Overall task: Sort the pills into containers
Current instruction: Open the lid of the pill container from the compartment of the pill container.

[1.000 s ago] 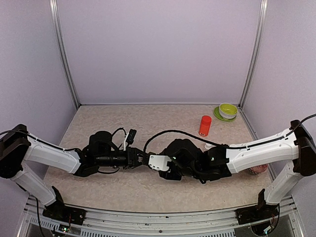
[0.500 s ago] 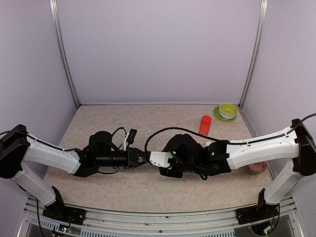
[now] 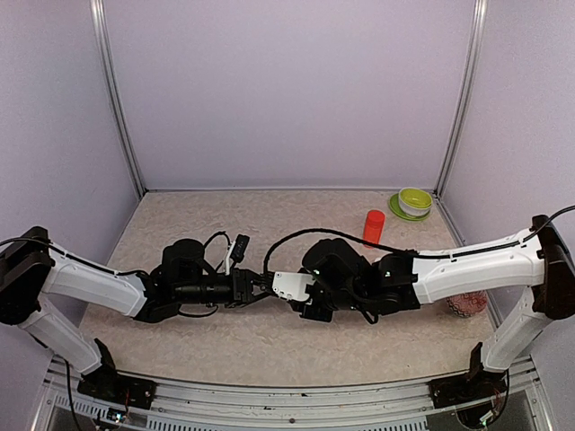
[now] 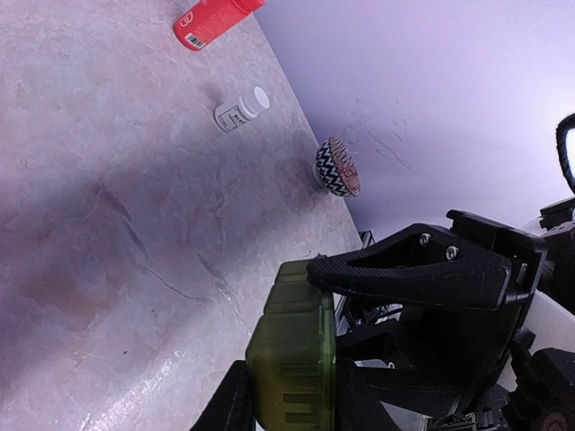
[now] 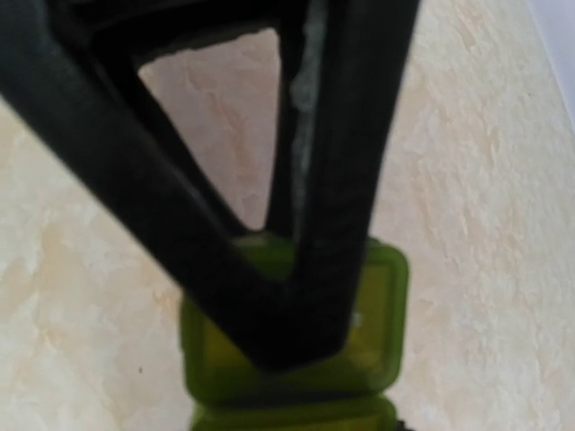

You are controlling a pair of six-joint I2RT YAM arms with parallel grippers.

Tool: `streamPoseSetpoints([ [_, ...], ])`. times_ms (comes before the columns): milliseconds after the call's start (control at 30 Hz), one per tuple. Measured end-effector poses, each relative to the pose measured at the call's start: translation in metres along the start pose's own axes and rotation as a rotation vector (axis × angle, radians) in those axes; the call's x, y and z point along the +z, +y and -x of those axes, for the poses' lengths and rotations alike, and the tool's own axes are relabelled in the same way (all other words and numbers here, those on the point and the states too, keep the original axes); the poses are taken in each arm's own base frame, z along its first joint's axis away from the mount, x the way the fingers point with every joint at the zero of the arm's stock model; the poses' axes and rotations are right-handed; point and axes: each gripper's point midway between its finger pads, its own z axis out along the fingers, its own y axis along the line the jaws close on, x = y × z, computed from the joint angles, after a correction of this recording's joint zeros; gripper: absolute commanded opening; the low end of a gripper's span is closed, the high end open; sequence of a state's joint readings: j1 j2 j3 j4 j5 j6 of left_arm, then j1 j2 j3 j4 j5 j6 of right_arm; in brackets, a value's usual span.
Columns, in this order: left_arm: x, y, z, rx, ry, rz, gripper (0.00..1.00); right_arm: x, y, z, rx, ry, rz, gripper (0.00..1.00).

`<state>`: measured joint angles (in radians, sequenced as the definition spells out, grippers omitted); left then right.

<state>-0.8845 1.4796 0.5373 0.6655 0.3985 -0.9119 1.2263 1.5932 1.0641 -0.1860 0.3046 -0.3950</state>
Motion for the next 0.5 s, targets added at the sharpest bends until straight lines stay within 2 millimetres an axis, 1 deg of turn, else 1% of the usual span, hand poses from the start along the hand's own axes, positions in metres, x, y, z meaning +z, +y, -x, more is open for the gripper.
streamPoseSetpoints([
  [133,0.0001,0.0005,-0.0001,-0.001,-0.001,0.003,0.27,0.0009,-0.0002,-0.0009,0.017,-0.004,0.018,0.15],
  [233,0.0001,0.0011,0.0,-0.001,-0.002,0.006,0.27,0.0012,0.0001,-0.0007,0.032,-0.011,0.035,0.12],
  [267,0.0,0.0011,-0.0001,-0.001,-0.002,0.007,0.27,0.0011,0.0007,-0.0007,0.035,-0.013,0.041,0.14],
  [300,0.0,0.0009,-0.0002,-0.001,-0.002,0.007,0.27,0.0008,0.0004,-0.0005,0.037,-0.015,0.046,0.2],
  [333,-0.0001,0.0004,-0.0002,-0.001,-0.001,0.006,0.27,0.0002,0.0005,-0.0001,0.04,-0.017,0.053,0.23],
  [500,-0.001,-0.0024,0.0014,0.002,-0.007,0.002,0.27,-0.0024,-0.0007,0.0014,0.052,-0.023,0.073,0.24],
])
